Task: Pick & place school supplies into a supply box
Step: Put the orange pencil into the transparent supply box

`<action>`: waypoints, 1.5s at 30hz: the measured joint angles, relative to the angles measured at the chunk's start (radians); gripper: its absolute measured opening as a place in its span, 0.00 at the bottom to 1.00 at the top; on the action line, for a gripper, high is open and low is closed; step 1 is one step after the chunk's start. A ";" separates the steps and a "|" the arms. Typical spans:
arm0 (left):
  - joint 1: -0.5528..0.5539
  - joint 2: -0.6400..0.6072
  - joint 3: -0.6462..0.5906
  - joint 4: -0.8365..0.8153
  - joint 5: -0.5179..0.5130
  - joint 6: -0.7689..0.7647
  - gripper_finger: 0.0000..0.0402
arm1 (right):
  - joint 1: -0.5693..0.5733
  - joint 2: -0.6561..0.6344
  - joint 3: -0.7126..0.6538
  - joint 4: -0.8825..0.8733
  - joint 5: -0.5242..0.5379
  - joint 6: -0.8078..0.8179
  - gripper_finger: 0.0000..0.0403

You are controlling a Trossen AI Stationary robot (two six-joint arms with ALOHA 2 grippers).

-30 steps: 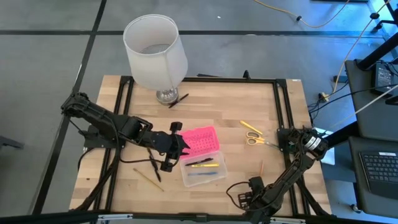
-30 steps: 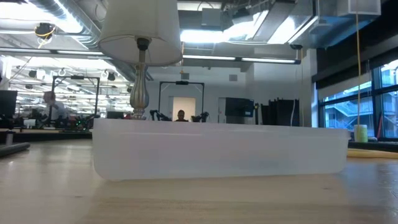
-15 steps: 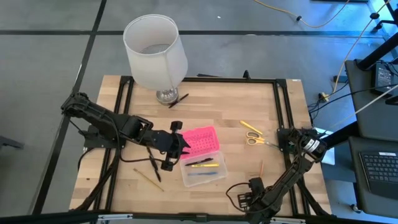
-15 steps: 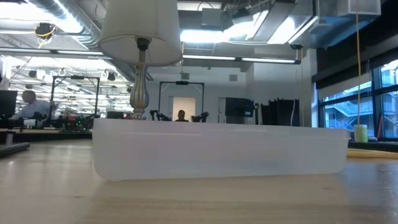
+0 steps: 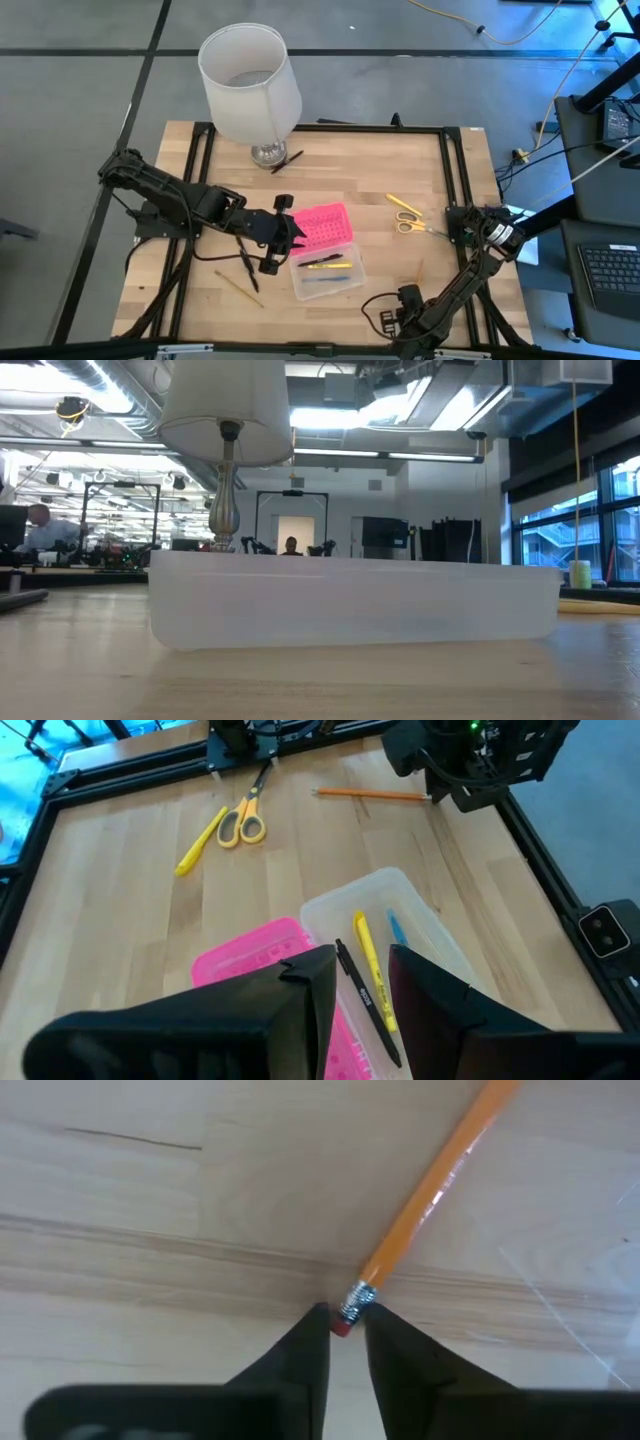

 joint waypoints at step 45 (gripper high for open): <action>0.000 0.000 0.000 0.023 0.049 0.000 0.22 | 0.059 0.001 0.234 -0.242 0.177 -0.239 0.03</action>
